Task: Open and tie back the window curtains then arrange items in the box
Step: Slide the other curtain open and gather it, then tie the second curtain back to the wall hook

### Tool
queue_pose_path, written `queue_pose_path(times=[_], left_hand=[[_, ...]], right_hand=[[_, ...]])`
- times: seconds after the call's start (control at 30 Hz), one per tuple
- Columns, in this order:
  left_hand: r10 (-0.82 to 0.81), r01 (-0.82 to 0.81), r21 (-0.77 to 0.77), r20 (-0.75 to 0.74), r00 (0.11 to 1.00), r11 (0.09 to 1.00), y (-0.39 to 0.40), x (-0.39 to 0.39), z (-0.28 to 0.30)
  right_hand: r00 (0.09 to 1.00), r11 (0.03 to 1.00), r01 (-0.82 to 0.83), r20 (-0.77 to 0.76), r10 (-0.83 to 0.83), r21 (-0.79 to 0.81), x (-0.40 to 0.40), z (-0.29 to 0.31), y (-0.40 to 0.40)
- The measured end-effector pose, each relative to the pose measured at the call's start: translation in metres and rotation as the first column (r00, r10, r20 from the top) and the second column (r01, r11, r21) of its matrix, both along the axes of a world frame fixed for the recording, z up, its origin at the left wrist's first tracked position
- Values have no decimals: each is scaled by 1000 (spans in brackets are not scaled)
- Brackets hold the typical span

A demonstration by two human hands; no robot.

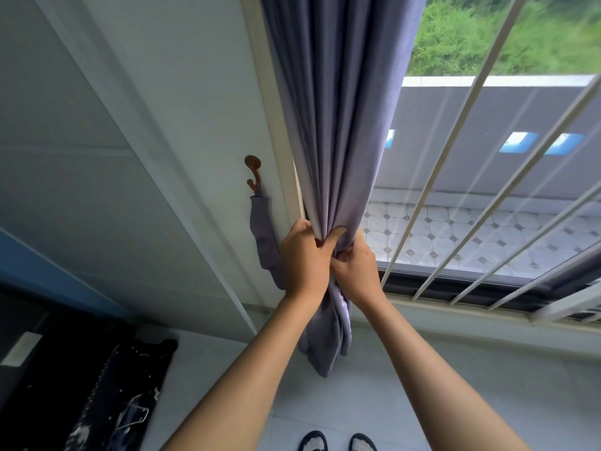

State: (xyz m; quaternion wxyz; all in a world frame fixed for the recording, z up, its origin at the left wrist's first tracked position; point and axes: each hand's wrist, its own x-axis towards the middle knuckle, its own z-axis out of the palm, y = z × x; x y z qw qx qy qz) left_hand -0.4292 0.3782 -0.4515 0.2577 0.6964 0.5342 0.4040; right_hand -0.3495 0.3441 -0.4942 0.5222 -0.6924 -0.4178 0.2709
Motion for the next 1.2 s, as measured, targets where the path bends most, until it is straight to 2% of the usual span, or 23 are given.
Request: queue_pose_path(times=[0.13,0.33,0.43,0.47,0.53,0.63,0.7,0.73,0.87,0.93,1.03,1.2], left_hand=[[-69,68,-13,-48,996,998,1,0,-2],[-254,248,-157,-22,967,956,7,-15,3],[-448,487,-301,192,873,820,14,-31,6],[-450,530,-327,291,844,783,19,-38,6],[-317,436,-346,349,882,831,40,-54,-1],[-62,114,-335,161,985,935,79,-69,-20],[53,-39,-385,27,998,922,102,-73,-35],[61,-59,-432,-9,998,900,110,-74,-43],[-48,40,-542,-1,999,839,125,-70,-74],[-10,14,-516,12,1000,856,127,-65,-82],[85,-10,-511,123,989,859,133,-60,-82],[59,-24,-463,59,997,886,132,-58,-80]], right_hand=[[996,999,-11,-93,7,-34,7,3,-1],[998,999,-13,-69,9,-48,13,-2,0],[998,1000,-5,-56,3,-28,13,-2,2],[999,1000,5,-54,-6,-24,14,-2,3],[999,999,24,-48,-25,-25,14,-3,5],[998,999,42,-43,-43,-26,12,-5,6],[997,998,68,-30,-69,-17,10,-4,4],[996,996,84,-19,-84,-7,9,-3,3],[995,995,98,11,-99,23,4,-1,-3],[995,995,97,11,-98,33,4,-1,-4],[997,996,81,13,-82,37,7,-3,-4],[998,998,56,-1,-56,26,14,-8,1]])
